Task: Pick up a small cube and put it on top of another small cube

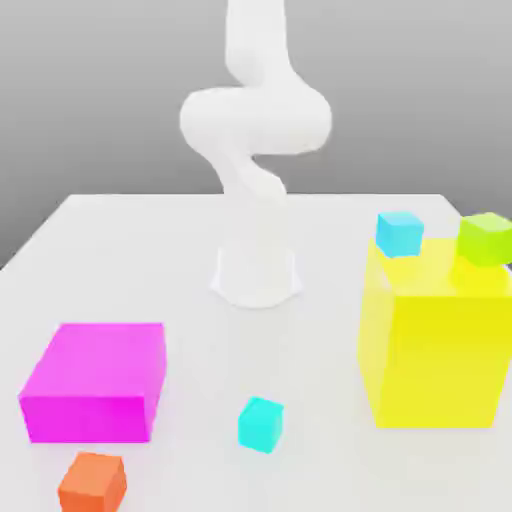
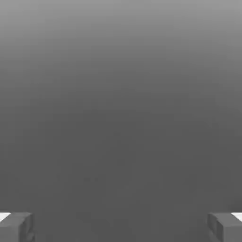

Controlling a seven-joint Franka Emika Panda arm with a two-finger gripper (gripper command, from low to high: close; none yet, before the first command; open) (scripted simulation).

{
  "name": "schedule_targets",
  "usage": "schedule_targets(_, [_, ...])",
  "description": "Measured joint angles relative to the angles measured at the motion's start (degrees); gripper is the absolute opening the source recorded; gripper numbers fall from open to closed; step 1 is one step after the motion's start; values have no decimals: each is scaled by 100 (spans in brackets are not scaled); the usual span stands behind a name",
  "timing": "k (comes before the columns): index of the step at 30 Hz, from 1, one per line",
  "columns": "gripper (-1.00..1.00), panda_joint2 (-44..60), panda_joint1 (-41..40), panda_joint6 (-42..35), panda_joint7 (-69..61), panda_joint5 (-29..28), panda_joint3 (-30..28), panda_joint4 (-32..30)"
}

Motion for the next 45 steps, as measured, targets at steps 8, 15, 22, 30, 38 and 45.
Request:
schedule_targets(8, [0,1693,121,505,-583,360,-627,-48])
schedule_targets(15, [0,3152,70,938,-1148,752,-1021,-90])
schedule_targets(22, [0,4596,-240,1376,-1625,1025,-1182,-133])
schedule_targets(30, [0,6193,-588,2047,-1954,1099,-1228,-128])
schedule_targets(38, [-100,6802,-808,2497,-2150,1354,-968,-6])
schedule_targets(45, [-100,5949,-541,1921,-1824,972,-1218,-283])
